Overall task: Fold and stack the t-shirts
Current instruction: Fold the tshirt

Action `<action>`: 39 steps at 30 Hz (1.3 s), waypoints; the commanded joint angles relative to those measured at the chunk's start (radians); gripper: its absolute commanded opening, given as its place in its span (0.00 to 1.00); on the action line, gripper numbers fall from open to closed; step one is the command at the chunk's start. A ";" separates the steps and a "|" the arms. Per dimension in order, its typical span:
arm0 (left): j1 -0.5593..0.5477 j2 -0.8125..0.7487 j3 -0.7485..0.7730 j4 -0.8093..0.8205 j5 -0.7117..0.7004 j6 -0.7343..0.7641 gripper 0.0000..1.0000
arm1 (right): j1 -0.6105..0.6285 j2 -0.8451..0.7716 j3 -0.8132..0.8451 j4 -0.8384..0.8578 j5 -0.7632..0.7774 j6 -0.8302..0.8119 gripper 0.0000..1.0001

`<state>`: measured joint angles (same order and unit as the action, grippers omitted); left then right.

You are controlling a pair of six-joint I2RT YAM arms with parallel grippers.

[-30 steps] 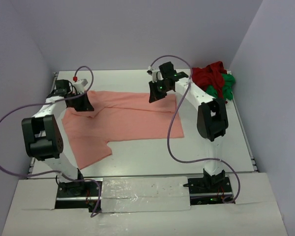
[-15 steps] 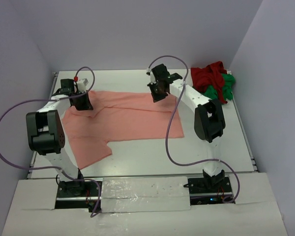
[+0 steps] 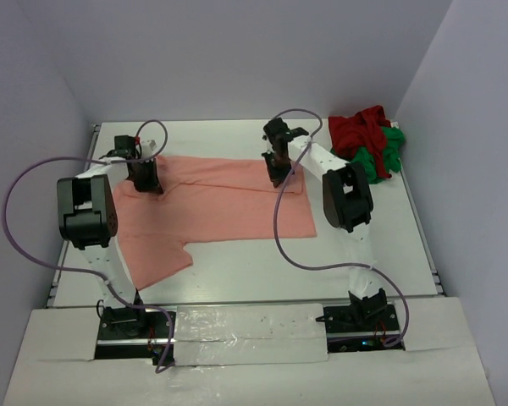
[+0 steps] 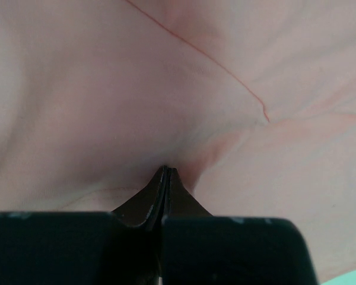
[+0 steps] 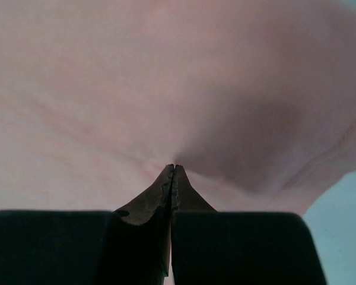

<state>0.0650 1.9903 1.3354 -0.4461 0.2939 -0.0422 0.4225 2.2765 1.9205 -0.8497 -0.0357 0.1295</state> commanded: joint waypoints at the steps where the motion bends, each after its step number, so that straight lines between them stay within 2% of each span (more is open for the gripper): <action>1: -0.011 0.053 0.074 -0.029 -0.004 -0.024 0.00 | -0.043 0.069 0.086 -0.110 -0.087 0.041 0.00; 11: -0.019 0.153 0.162 -0.114 0.060 -0.024 0.00 | -0.097 0.103 0.026 -0.104 -0.271 0.084 0.00; 13: -0.025 0.156 0.157 -0.094 0.048 -0.025 0.00 | -0.094 0.051 -0.038 -0.016 -0.231 0.079 0.00; 16: -0.030 0.153 0.143 -0.051 0.016 -0.032 0.00 | -0.088 -0.008 -0.107 0.121 -0.092 0.070 0.00; 25: -0.051 0.168 0.186 0.007 0.016 -0.050 0.00 | -0.088 0.011 0.052 0.161 0.077 0.025 0.00; 33: -0.097 0.222 0.349 -0.002 -0.024 -0.068 0.00 | -0.090 0.107 0.266 0.133 0.089 0.027 0.00; 39: -0.123 0.269 0.430 -0.034 -0.061 -0.084 0.00 | -0.091 0.146 0.347 0.092 0.083 0.041 0.00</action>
<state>-0.0441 2.2398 1.7138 -0.4683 0.2718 -0.1028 0.3374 2.3962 2.2040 -0.7280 0.0311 0.1642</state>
